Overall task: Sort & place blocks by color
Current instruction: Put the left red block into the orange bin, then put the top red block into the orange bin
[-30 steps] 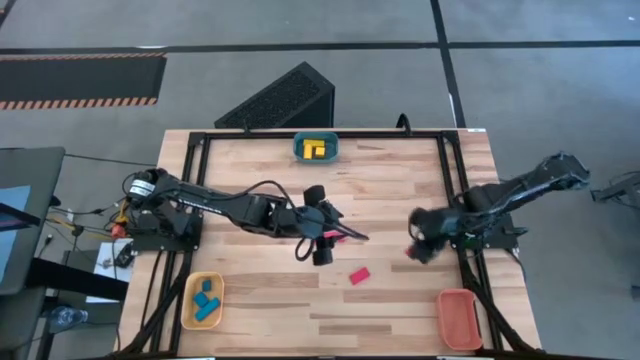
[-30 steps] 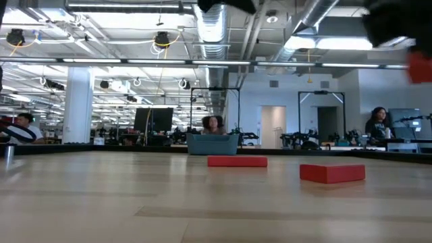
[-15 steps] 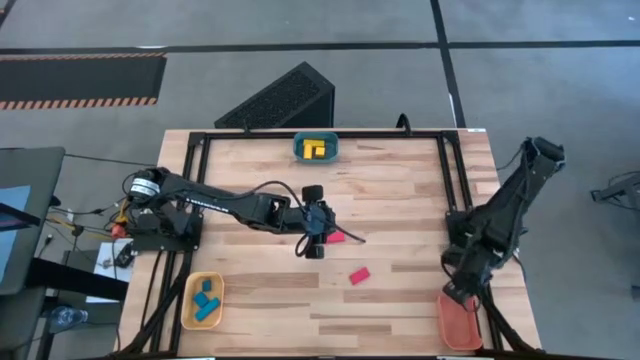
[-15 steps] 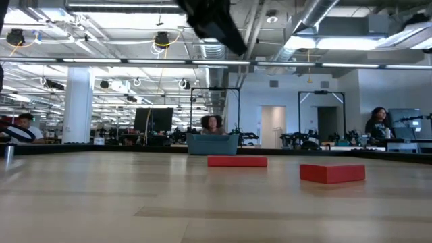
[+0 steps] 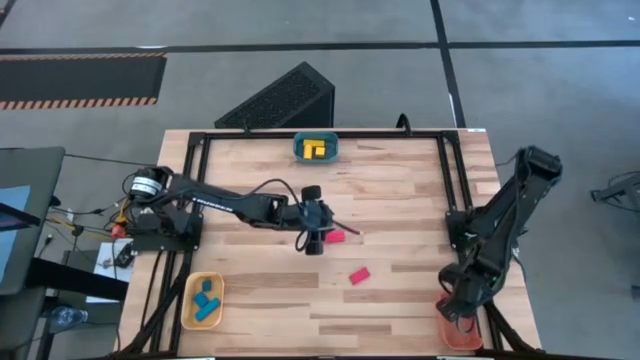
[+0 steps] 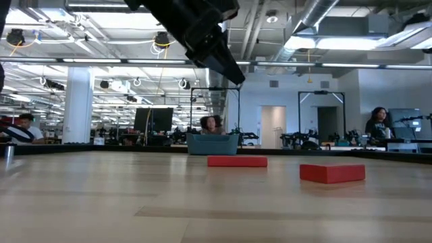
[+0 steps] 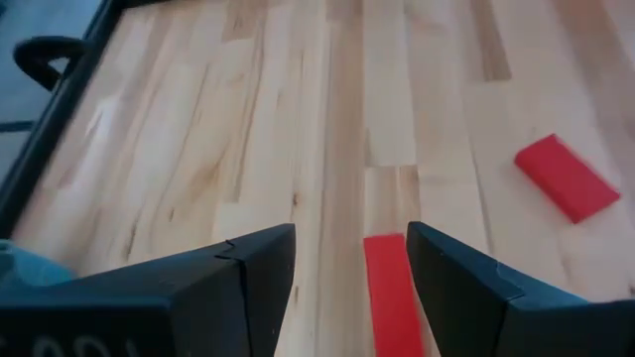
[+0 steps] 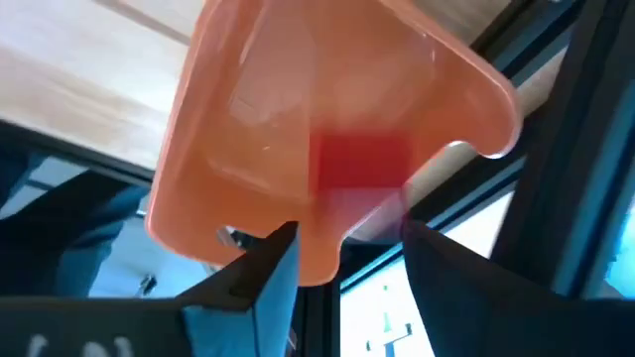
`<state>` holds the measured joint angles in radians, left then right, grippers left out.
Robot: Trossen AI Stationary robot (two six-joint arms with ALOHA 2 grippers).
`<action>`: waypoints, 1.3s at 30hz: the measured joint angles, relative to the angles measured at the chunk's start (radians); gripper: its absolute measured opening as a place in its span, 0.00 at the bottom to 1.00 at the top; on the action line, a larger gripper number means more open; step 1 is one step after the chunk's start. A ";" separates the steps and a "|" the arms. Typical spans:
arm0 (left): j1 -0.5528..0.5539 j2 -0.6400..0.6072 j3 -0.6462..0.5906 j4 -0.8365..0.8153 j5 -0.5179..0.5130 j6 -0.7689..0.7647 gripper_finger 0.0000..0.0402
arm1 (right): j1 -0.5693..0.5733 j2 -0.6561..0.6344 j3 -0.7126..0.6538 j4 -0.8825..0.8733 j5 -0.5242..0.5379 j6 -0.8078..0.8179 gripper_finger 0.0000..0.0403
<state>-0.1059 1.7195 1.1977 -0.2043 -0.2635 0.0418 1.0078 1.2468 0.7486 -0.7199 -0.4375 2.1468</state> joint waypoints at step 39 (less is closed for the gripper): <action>0.072 0.251 -0.279 0.542 0.178 -0.225 0.46 | -0.446 -0.032 0.351 -0.184 0.795 -0.764 0.57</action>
<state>-0.0338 1.9700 0.9190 0.3377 -0.0854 -0.1831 0.5622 1.2150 1.0996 -0.9042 0.3578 1.3828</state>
